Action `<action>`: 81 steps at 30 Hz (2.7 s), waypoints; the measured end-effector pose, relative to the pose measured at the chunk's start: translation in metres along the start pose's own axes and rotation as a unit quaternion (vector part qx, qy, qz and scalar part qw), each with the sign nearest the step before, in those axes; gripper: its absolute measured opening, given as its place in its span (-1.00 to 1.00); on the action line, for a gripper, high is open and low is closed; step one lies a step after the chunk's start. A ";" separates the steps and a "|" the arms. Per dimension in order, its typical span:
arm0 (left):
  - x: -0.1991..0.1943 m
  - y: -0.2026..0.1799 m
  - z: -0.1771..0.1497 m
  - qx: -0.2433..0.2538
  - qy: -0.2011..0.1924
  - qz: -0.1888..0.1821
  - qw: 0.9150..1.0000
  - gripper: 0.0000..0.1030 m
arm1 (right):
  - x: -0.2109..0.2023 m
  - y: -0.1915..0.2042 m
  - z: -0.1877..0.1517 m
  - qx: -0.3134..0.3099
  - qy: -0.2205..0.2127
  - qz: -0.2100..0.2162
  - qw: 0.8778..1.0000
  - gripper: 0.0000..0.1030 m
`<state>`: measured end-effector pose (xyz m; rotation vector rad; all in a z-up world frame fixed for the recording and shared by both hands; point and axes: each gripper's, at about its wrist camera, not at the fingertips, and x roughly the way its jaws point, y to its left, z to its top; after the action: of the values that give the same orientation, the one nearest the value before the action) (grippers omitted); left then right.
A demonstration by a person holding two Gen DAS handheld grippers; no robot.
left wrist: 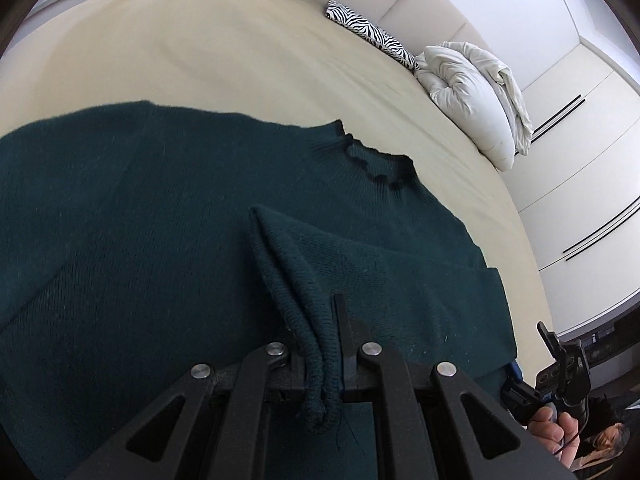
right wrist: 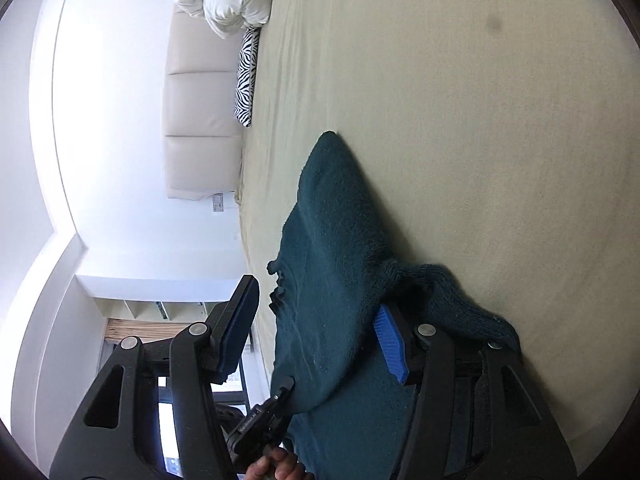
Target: Fold small clothes
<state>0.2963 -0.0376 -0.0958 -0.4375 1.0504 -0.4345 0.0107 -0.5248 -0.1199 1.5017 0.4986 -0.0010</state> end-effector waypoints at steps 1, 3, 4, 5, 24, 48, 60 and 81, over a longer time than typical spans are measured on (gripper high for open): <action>-0.001 0.001 -0.003 -0.002 0.000 -0.004 1.000 -0.82 | -0.003 0.000 0.002 -0.001 -0.002 0.000 1.000 0.00; -0.003 0.004 -0.008 -0.004 -0.001 -0.006 1.000 -0.82 | -0.005 0.001 0.005 -0.009 -0.008 -0.006 1.000 -0.05; -0.002 0.007 -0.007 -0.008 0.000 -0.008 1.000 -0.76 | 0.003 0.002 -0.001 -0.013 -0.007 -0.009 1.000 -0.06; -0.003 0.008 -0.007 -0.009 0.000 -0.005 1.000 -0.76 | 0.004 0.004 -0.002 -0.018 -0.001 -0.014 1.000 -0.07; 0.007 0.015 -0.017 0.012 -0.019 -0.038 0.999 -0.70 | 0.051 0.079 0.051 -0.140 0.118 -0.065 0.981 0.07; 0.004 0.022 -0.020 0.011 -0.030 -0.053 0.998 -0.73 | 0.007 0.030 0.006 -0.180 0.166 -0.081 0.966 0.35; -0.174 0.097 -0.055 -0.134 -0.189 -0.055 0.971 0.75 | -0.051 0.076 -0.065 -0.229 0.124 -0.035 0.965 0.33; -0.288 0.339 -0.162 -0.574 -0.403 -0.058 0.710 0.29 | 0.004 0.121 -0.185 -0.226 0.187 -0.003 0.956 0.33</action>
<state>0.0721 0.3771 -0.1388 -1.6522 0.2830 0.3947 -0.0075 -0.3370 -0.0045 1.0487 0.7515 0.3765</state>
